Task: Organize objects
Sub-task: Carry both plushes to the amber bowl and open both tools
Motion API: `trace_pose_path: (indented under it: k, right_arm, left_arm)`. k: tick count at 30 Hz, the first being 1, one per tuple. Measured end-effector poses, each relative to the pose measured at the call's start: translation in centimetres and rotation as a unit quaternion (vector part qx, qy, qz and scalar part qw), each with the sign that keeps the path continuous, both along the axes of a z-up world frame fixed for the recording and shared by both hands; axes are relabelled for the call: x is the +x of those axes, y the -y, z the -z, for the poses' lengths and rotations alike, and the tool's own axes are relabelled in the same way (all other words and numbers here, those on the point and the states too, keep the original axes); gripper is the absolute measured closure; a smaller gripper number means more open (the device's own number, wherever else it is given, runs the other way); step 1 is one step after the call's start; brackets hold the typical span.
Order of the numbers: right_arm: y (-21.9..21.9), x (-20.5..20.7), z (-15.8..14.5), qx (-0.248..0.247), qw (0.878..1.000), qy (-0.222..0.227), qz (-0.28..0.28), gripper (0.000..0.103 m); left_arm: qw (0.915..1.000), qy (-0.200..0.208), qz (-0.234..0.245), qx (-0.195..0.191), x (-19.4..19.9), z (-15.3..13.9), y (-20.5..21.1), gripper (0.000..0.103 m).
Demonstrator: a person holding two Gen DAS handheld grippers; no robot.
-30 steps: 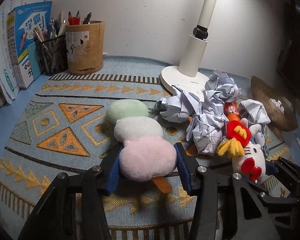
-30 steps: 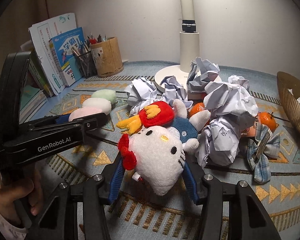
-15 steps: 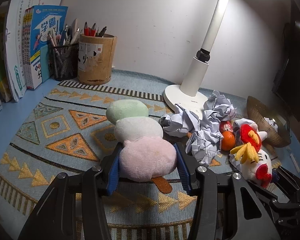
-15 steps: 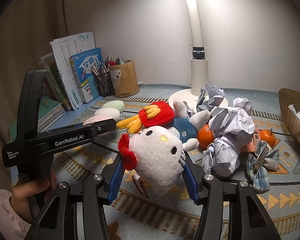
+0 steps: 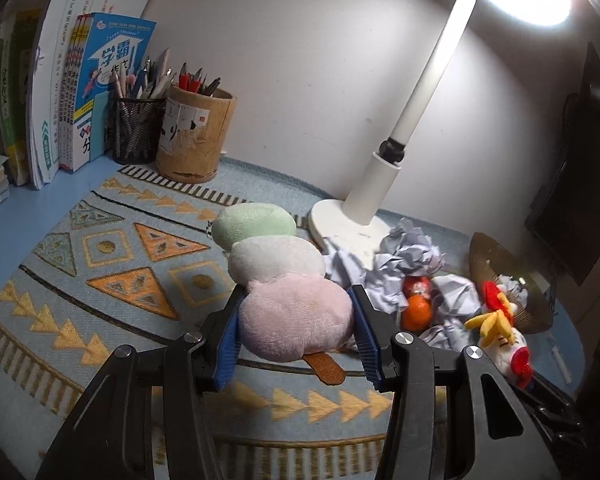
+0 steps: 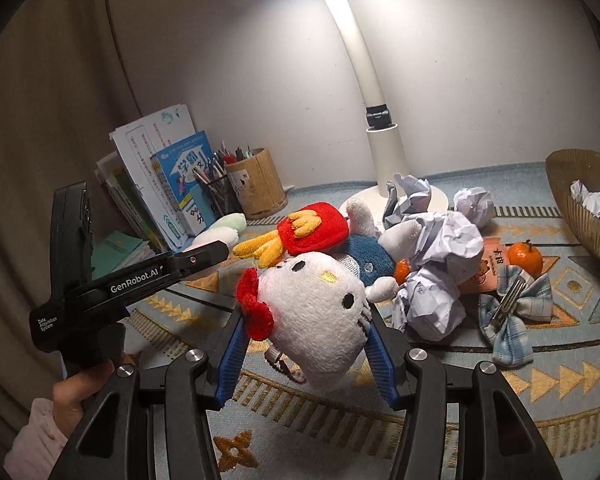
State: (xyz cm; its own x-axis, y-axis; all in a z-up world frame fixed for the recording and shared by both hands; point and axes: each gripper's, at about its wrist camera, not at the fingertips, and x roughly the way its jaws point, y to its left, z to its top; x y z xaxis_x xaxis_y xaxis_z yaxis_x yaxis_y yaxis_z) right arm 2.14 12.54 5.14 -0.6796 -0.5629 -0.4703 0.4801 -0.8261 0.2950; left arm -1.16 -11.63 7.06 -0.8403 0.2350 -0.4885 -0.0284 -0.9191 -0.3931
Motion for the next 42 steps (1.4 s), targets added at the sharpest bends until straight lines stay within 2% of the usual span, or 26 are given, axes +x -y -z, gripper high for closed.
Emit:
trace_pose_path:
  k: [1, 3, 5, 7, 10, 12, 16, 18, 22, 23, 24, 25, 26, 27, 31, 34, 37, 42]
  right_arm:
    - [-1.0, -0.1, -1.0, 0.005, 1.0, -0.013, 0.001, 0.05]
    - [-3.3, -0.7, -3.4, 0.019, 0.999, -0.038, 0.008, 0.05]
    - [-6.2, -1.5, -5.9, 0.028, 0.998, -0.059, 0.017, 0.049]
    - [-9.5, -2.6, -7.9, 0.04, 0.996, -0.071, 0.032, 0.049]
    - [-14.2, -5.1, -9.8, 0.07, 0.992, -0.075, 0.072, 0.049]
    - [-17.0, -6.7, -10.5, 0.087, 0.989, -0.069, 0.099, 0.049]
    - [-22.3, -9.3, -10.7, 0.094, 0.984, -0.046, 0.144, 0.049]
    - [-24.9, -10.2, -10.3, 0.102, 0.979, -0.037, 0.175, 0.048]
    - [-28.3, -12.0, -8.7, 0.106, 0.976, 0.01, 0.189, 0.043]
    - [-28.8, -12.3, -8.1, 0.115, 0.974, 0.021, 0.192, 0.029]
    - [-29.2, -12.8, -7.5, 0.12, 0.972, 0.036, 0.197, 0.0]
    - [-29.5, -13.3, -6.7, 0.121, 0.971, 0.061, 0.195, 0.001]
    - [-29.7, -13.6, -6.0, 0.118, 0.972, 0.08, 0.186, 0.0]
    - [-30.2, -13.3, -5.5, 0.126, 0.971, 0.083, 0.183, 0.0]
    - [-29.9, -11.7, -5.5, 0.136, 0.969, 0.071, 0.193, 0.0]
    - [-28.8, -10.2, -6.1, 0.122, 0.97, 0.059, 0.202, 0.0]
    - [-27.8, -9.6, -7.2, 0.088, 0.975, 0.058, 0.195, 0.0]
    - [-22.0, -7.9, -9.9, 0.085, 0.982, 0.034, 0.163, 0.0]
  left_arm:
    - [0.9997, -0.024, 0.008, 0.007, 0.4, -1.0, -1.0, 0.056]
    - [0.9982, -0.054, 0.026, -0.007, 0.2, -3.3, -3.7, 0.056]
    - [0.996, -0.07, 0.05, -0.023, -1.1, -5.5, -6.7, 0.056]
    - [0.9922, -0.088, 0.087, -0.017, -2.9, -7.3, -9.7, 0.056]
    - [0.9858, -0.11, 0.123, -0.03, -5.9, -9.3, -14.8, 0.056]
    - [0.982, -0.121, 0.136, -0.052, -7.8, -9.8, -18.4, 0.056]
    - [0.9746, -0.103, 0.193, -0.049, -11.4, -9.6, -24.8, 0.056]
    - [0.97, -0.098, 0.217, -0.051, -12.6, -9.3, -27.7, 0.056]
    - [0.9594, -0.081, 0.264, -0.056, -14.7, -8.1, -33.0, 0.056]
    - [0.9573, -0.07, 0.276, -0.052, -15.3, -7.5, -34.1, 0.049]
    - [0.9557, -0.049, 0.286, -0.048, -15.9, -6.8, -35.0, 0.028]
    - [0.9486, -0.017, 0.313, -0.042, -16.5, -5.9, -36.0, 0.01]
    - [0.9386, 0.02, 0.343, -0.032, -17.2, -5.0, -36.9, 0.0]
    - [0.9349, 0.035, 0.353, -0.022, -17.5, -4.5, -37.2, 0.0]
    - [0.9474, 0.023, 0.312, -0.068, -16.4, -4.9, -36.6, 0.0]
    - [0.9533, 0.022, 0.295, -0.063, -15.2, -5.7, -34.6, 0.0]
    - [0.9593, 0.01, 0.273, -0.073, -13.7, -7.1, -31.3, 0.0]
    - [0.972, -0.008, 0.213, -0.099, -10.4, -10.5, -24.2, 0.0]
